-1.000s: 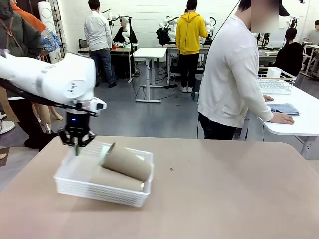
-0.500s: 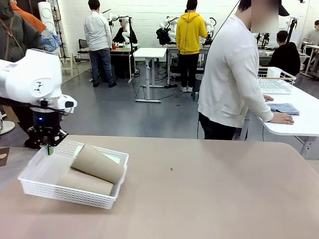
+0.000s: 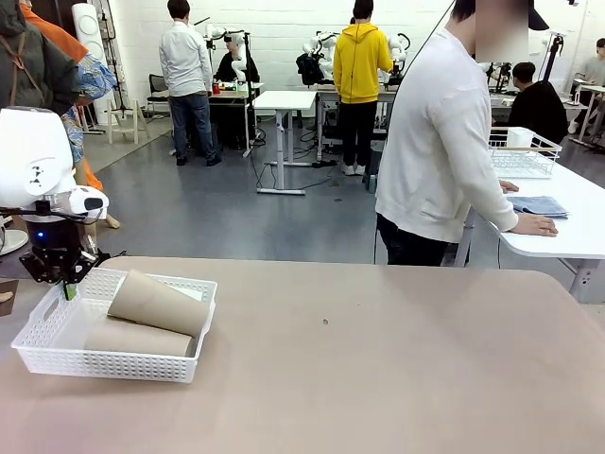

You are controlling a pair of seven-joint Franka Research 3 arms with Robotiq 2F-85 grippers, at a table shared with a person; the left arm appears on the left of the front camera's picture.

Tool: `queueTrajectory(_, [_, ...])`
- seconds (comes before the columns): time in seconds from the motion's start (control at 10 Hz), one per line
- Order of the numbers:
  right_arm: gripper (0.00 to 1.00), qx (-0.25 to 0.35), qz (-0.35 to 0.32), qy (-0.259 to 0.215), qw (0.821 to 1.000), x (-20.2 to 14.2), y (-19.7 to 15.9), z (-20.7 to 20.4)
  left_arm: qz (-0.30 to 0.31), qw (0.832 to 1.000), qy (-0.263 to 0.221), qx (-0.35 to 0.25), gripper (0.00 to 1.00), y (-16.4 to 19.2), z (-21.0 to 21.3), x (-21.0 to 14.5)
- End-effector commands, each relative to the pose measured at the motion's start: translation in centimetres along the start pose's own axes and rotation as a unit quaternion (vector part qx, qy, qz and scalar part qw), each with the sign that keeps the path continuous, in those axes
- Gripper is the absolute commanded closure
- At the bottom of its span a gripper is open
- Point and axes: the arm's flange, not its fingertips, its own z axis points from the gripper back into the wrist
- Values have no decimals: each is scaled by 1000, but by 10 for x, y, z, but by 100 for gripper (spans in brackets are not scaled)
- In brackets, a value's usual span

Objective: Clean and organize the cups into the basket.
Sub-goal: Move the Organizing basket back to the left side of the table.

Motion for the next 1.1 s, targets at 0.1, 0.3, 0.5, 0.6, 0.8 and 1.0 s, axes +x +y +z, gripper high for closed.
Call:
queueTrajectory(0.1, [0,-1,-1,7,1000,-2,1,-1,-30,1000,2,-7,94,3,-1,22])
queueTrajectory(0.3, [0,-1,-1,7,1000,-2,1,-1,-32,999,1,-16,35,1,-3,32])
queueTrajectory(0.5, [0,-1,-1,7,1000,-2,1,-1,-30,999,0,-18,0,1,-4,35])
queueTrajectory(0.6, [0,-1,-1,7,1000,-2,1,-1,-30,999,-1,-19,32,0,-5,36])
queueTrajectory(0.8, [0,-1,-1,7,1000,-2,1,-1,-26,999,0,-25,0,0,-5,37])
queueTrajectory(1.0, [0,-1,-1,7,1000,-2,1,-1,-19,999,-4,-34,0,1,-3,36])
